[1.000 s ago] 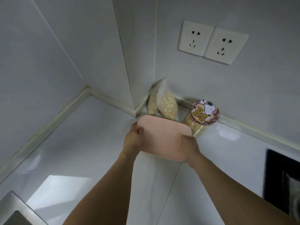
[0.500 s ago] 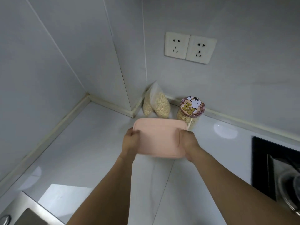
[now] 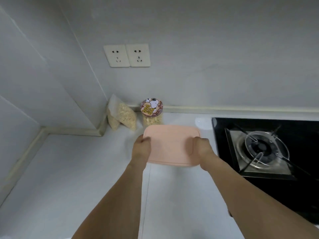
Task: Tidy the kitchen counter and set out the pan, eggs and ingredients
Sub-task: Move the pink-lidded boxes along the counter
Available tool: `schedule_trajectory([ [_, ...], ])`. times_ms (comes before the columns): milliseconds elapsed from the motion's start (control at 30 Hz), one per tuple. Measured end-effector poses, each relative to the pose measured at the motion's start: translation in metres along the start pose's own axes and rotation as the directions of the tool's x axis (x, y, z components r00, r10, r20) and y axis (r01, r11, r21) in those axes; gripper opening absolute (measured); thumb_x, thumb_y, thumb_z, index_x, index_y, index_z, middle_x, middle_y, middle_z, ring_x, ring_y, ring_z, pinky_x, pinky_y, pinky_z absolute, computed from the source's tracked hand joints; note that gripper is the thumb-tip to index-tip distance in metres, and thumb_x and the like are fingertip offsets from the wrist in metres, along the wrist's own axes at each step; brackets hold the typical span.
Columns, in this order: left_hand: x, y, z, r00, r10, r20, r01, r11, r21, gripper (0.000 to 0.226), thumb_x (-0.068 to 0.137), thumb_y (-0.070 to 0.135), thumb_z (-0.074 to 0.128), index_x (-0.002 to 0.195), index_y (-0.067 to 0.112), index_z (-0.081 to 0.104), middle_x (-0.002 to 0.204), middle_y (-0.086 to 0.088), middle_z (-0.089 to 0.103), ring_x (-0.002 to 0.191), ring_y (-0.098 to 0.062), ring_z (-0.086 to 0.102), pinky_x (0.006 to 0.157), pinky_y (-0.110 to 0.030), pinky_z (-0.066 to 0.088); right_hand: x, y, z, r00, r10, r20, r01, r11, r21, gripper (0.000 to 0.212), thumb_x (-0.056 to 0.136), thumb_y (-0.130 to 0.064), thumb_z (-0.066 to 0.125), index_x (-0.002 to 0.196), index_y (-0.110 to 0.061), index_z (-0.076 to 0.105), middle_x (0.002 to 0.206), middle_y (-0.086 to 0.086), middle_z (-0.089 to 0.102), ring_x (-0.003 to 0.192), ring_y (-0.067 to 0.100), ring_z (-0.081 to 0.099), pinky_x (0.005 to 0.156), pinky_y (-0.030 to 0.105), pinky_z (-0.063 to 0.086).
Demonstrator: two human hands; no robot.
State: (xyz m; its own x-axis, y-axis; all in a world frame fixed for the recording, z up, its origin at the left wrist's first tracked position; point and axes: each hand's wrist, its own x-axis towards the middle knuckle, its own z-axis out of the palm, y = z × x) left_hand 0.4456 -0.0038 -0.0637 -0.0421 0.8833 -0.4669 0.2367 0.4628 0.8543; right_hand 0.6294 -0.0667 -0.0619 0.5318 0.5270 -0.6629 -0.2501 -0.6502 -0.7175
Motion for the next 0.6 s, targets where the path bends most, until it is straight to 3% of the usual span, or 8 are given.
schedule_trajectory([
  [100,-0.027,0.015,0.034,0.998,0.040,0.052,-0.041,0.999,0.020,0.028,0.095,0.019,0.047,0.119,0.019,0.061,0.107,-0.004,0.062,0.094,-0.023,0.053,0.082,-0.030,0.041,-0.016,0.001,-0.042,1.000,-0.010,-0.022,0.012,0.995,0.102,0.038,0.092,-0.025,0.041,0.126,-0.008,0.042,0.115,0.010,0.049,0.098,0.028,0.048,0.083,0.040,0.041],
  [200,-0.047,0.034,0.068,0.990,0.118,0.081,-0.122,0.992,0.044,0.024,0.094,0.017,0.046,0.111,0.023,0.062,0.099,0.000,0.062,0.091,-0.023,0.055,0.086,-0.034,0.044,-0.027,0.000,-0.084,0.997,-0.050,-0.063,0.062,0.977,0.202,0.057,0.081,-0.024,0.048,0.132,0.002,0.043,0.107,0.013,0.050,0.093,0.026,0.050,0.085,0.042,0.046],
  [300,-0.087,0.051,0.116,0.966,0.203,0.161,-0.221,0.970,0.103,0.024,0.095,0.019,0.045,0.114,0.020,0.060,0.099,-0.002,0.061,0.088,-0.024,0.054,0.078,-0.029,0.041,-0.041,0.007,-0.151,0.982,-0.070,-0.175,0.104,0.975,0.194,0.051,0.093,-0.018,0.039,0.141,-0.002,0.032,0.124,0.010,0.049,0.110,0.027,0.048,0.087,0.034,0.036],
  [400,-0.121,0.060,0.159,0.941,0.241,0.238,-0.280,0.949,0.148,0.032,0.095,0.024,0.044,0.124,0.020,0.058,0.112,-0.003,0.061,0.100,-0.027,0.056,0.085,-0.033,0.044,-0.051,0.016,-0.208,0.966,-0.061,-0.251,0.125,0.960,0.250,0.052,0.093,-0.020,0.036,0.143,-0.008,0.028,0.136,0.010,0.044,0.114,0.029,0.044,0.091,0.035,0.034],
  [600,-0.216,0.055,0.256,0.876,0.274,0.397,-0.366,0.914,0.176,0.033,0.094,0.026,0.043,0.124,0.023,0.057,0.113,-0.003,0.062,0.102,-0.028,0.059,0.095,-0.039,0.048,-0.090,0.060,-0.337,0.941,-0.052,-0.334,0.165,0.933,0.319,0.052,0.093,-0.021,0.034,0.142,-0.006,0.025,0.114,0.005,0.043,0.102,0.026,0.043,0.083,0.037,0.034],
])
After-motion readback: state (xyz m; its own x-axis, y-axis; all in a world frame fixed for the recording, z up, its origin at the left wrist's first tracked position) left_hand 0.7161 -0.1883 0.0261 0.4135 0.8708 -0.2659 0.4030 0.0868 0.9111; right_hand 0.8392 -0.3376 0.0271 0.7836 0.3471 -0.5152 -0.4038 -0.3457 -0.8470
